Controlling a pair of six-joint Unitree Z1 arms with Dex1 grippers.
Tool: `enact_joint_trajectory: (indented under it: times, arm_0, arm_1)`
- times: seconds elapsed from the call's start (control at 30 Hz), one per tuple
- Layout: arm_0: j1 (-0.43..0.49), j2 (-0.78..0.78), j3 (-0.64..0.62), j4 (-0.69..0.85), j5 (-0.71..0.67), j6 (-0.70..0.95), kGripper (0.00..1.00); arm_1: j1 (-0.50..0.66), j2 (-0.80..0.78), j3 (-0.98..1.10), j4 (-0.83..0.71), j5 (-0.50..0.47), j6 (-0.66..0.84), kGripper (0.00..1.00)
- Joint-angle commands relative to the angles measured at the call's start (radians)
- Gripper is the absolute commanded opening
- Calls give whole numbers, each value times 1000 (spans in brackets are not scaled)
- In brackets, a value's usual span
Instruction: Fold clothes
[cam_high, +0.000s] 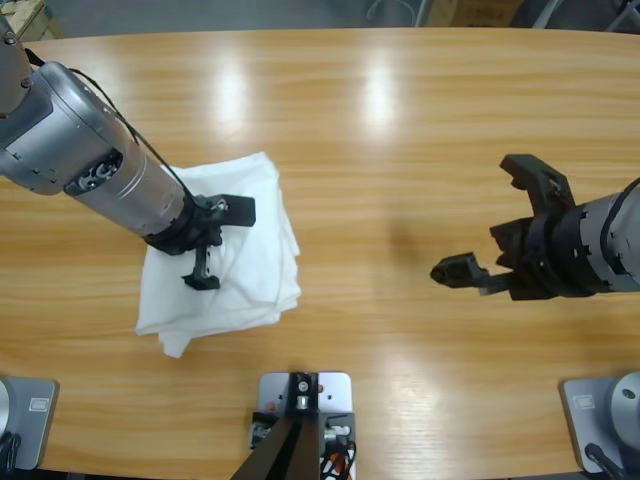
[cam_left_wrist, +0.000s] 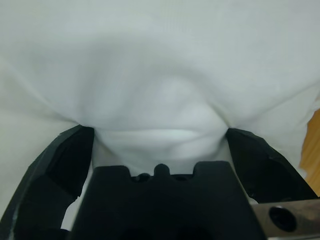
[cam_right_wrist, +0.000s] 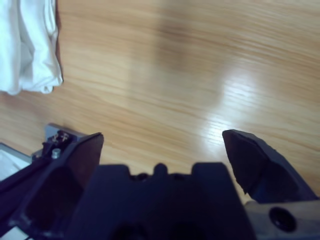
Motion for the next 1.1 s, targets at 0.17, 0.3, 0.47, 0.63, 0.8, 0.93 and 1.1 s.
enact_joint_trajectory:
  times: [0.17,0.3,0.47,0.63,0.8,0.93,1.1]
  arm_0:
    - [272,256,-122,16,59,-391,987]
    - [418,304,-248,16,98,-454,988]
    - [561,427,-574,179,99,-500,991]
    - [644,582,-964,377,98,-570,991]
    - [704,741,-1320,502,92,-616,991]
    - [727,767,-1398,499,59,-623,993]
    - [715,717,-1481,532,22,-623,996]
  arm_1:
    - [-95,-15,44,-14,20,-26,1000]
    - [-153,1,39,-14,33,-64,1000]
    - [-230,52,21,-23,56,-118,1000]
    - [-279,128,-19,-35,79,-161,1000]
    - [-315,186,-47,-39,93,-185,1000]
    - [-318,212,-52,-42,99,-193,1000]
    - [-318,224,-51,-45,102,-202,1000]
